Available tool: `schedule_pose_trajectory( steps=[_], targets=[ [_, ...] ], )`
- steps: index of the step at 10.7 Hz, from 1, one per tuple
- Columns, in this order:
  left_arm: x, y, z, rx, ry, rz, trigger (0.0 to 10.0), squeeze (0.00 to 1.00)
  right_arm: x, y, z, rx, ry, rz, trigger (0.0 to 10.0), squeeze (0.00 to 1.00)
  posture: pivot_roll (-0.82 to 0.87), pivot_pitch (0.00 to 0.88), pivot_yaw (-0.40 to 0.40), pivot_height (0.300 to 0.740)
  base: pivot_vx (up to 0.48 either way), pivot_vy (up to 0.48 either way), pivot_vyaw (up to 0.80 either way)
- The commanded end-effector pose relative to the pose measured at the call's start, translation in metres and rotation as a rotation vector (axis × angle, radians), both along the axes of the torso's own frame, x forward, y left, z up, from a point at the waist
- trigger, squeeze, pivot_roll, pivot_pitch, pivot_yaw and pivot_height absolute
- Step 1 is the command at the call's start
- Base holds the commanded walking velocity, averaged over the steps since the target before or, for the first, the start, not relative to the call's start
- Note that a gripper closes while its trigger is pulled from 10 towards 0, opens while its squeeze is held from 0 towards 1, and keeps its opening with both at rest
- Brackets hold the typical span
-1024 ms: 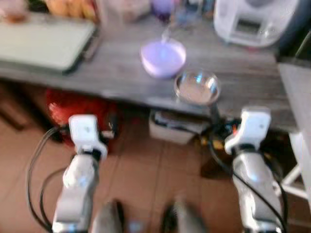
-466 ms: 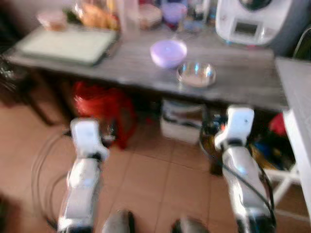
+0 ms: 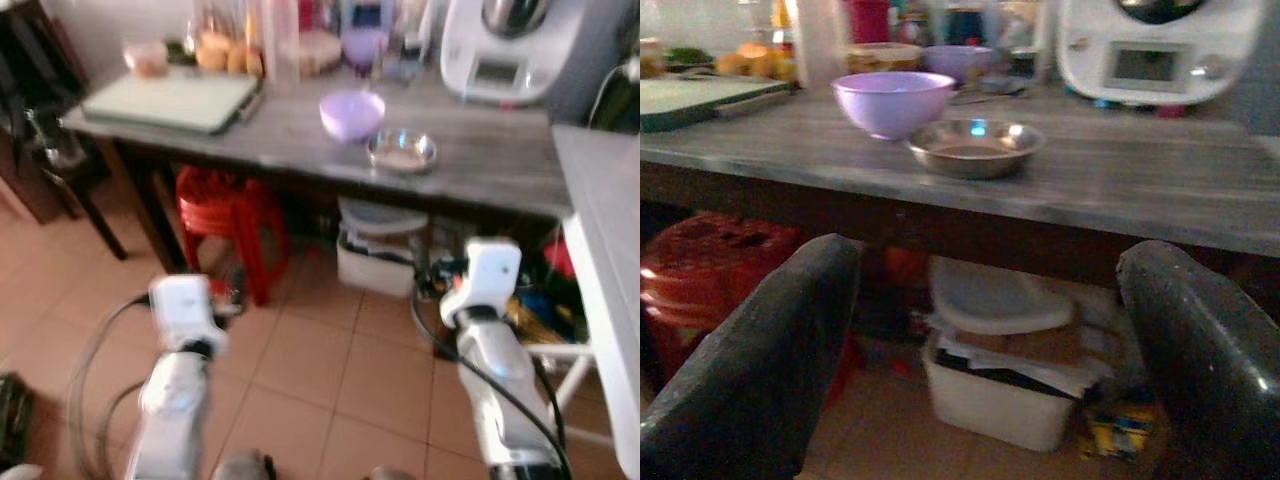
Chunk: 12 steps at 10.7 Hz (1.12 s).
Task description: Setting the table
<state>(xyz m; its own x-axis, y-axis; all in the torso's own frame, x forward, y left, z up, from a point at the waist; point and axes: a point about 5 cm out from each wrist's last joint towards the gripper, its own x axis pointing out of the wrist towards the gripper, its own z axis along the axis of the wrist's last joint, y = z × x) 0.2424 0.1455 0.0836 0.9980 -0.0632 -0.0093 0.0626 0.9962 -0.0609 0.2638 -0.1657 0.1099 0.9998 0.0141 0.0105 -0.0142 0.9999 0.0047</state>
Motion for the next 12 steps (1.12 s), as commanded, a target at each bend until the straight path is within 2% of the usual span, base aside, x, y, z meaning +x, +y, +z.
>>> schedule_pose_trajectory(
  steps=[1, 2, 6, 12],
  targets=[
    [0.005, 0.001, 0.006, 0.006, -0.022, -0.008, 10.0, 0.0, -0.001, -0.003, 0.002, -0.001, -0.006, -0.008, 10.0, 0.0, -0.04, 0.048, -0.012, 0.74, 0.0, 0.0, -0.8],
    [0.005, 0.0, 0.006, 0.001, -0.024, -0.014, 10.0, 0.0, -0.003, -0.005, 0.0, -0.002, 0.001, -0.01, 10.0, 0.0, -0.04, 0.053, -0.016, 0.74, 0.0, -0.247, -0.8],
    [0.0, -0.005, 0.006, -0.019, -0.01, -0.031, 10.0, 0.0, -0.006, -0.006, -0.007, -0.02, 0.028, 0.005, 10.0, 0.0, -0.03, 0.076, -0.02, 0.74, 0.0, -0.3, 0.0],
    [0.005, 0.0, 0.011, -0.01, -0.019, -0.021, 10.0, 0.0, 0.004, -0.001, -0.001, -0.026, 0.003, 0.019, 10.0, 0.0, -0.01, 0.09, -0.027, 0.74, 0.0, -0.324, 0.0]
  ],
)
